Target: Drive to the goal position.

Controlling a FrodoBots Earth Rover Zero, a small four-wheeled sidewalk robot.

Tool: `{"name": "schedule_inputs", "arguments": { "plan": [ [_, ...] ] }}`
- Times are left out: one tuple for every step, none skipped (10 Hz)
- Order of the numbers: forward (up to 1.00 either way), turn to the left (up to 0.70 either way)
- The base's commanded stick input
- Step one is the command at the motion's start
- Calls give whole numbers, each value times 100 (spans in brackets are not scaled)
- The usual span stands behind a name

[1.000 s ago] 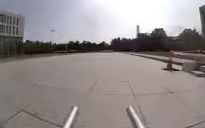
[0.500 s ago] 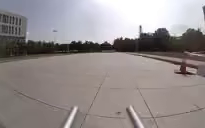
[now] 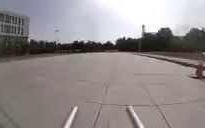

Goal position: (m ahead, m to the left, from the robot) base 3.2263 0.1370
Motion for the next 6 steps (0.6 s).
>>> {"name": "schedule_inputs", "arguments": {
  "plan": [
    [100, 2],
    [100, 2],
    [100, 2],
    [100, 2],
    [100, 2],
    [100, 2]
  ]
}}
